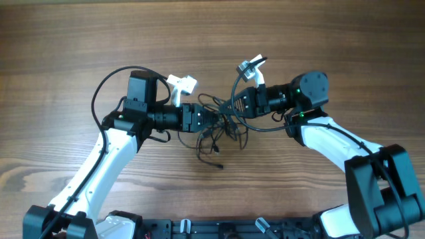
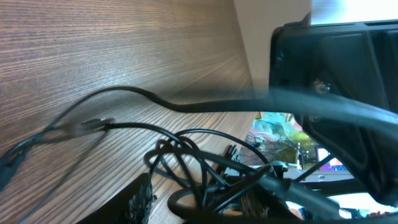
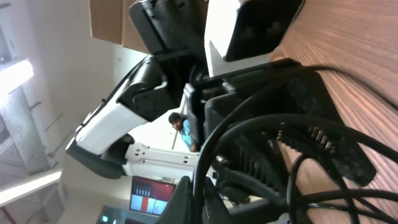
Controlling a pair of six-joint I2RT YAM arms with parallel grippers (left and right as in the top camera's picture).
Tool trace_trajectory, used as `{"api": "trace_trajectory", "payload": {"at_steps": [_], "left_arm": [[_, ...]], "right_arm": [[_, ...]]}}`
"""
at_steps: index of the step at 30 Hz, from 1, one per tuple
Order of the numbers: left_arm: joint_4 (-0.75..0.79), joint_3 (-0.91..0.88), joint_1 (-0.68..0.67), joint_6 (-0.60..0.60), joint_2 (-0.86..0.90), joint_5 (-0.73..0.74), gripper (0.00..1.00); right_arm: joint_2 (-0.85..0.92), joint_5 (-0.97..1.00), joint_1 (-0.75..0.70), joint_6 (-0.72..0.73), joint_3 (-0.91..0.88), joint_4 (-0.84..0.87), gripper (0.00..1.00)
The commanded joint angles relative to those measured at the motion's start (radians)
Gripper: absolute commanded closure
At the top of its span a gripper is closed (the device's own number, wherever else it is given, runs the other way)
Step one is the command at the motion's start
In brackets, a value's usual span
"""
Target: Untangle cables
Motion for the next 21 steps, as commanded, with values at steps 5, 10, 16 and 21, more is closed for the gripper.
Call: {"api": "trace_trajectory", "payload": {"at_steps": [5,10,16,21], "left_arm": [[0.002,0.006,-0.005,-0.005,0.007,-0.005,0.53],[0.003,0.006,-0.005,-0.005,0.007,-0.006,0.53],[0.003,0.006,-0.005,-0.005,0.007,-0.013,0.53],[-0.011,0.006,-0.005,-0.005,0.007,-0.066,0.53]], "right_arm": [[-0.002,0.413,-0.034,-0.564,0.055,-0.529,0.95],[-0.002,0.639,-0.038,-0.862,0.260,-1.040,0.95],[-0.002,0.756,-0.019,-1.063,0.442,-1.412,0.95],[-0.003,0.635,-0.018,-1.070,0.445,-1.424,0.95]]}}
